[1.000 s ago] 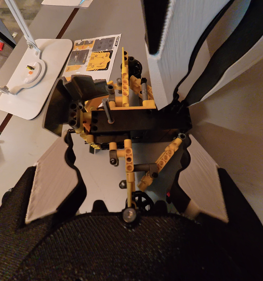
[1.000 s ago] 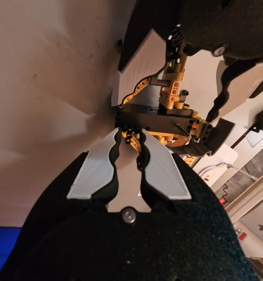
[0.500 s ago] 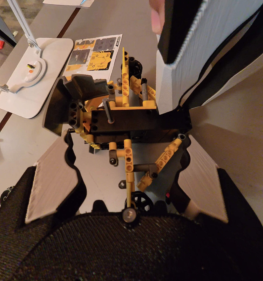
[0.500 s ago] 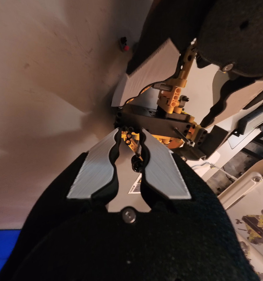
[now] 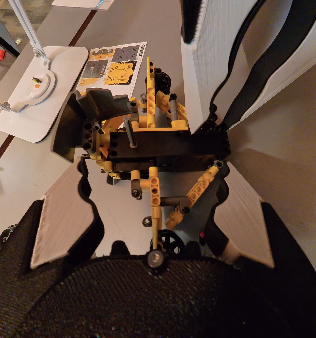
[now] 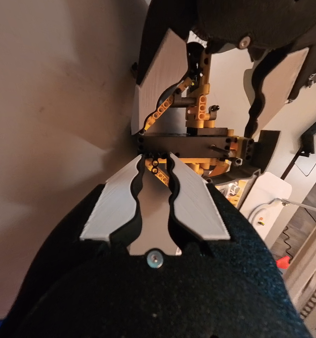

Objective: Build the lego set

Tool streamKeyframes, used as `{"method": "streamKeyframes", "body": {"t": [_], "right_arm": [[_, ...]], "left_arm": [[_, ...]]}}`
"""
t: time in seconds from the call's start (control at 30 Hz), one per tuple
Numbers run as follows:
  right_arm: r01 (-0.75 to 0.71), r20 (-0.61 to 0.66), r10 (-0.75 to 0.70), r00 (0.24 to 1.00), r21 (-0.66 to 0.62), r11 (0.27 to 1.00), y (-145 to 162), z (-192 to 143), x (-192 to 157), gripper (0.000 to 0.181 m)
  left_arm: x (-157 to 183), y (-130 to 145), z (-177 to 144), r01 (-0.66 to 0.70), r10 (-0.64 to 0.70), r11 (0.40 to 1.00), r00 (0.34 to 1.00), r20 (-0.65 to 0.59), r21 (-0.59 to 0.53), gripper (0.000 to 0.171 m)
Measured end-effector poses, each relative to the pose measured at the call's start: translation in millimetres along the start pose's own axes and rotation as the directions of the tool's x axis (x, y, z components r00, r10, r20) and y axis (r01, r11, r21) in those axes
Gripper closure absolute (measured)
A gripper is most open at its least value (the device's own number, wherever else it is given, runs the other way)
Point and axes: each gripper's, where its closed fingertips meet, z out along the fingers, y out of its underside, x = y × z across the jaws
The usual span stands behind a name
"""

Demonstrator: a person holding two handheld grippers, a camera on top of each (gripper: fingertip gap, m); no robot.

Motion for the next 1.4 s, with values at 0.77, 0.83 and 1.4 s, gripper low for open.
{"method": "streamKeyframes", "body": {"t": [0.77,0.83,1.4], "right_arm": [[-0.302,0.05,0.303,0.952,0.338,0.892,2.0,-1.7,0.8,0.158],[-0.29,0.016,0.303,0.953,0.346,0.892,4.8,-2.0,0.4,0.158],[-0.211,-0.115,0.238,0.964,0.208,0.955,25.5,-4.4,-6.9,0.175]], "left_arm": [[8.3,9.9,6.9,0.012,-0.014,0.999,0.999,-0.053,-0.033,0.052],[7.9,9.7,7.4,0.013,-0.015,0.999,0.998,-0.054,-0.033,0.052],[11.2,15.2,2.5,0.029,-0.032,0.999,0.995,-0.094,-0.039,0.053]]}}
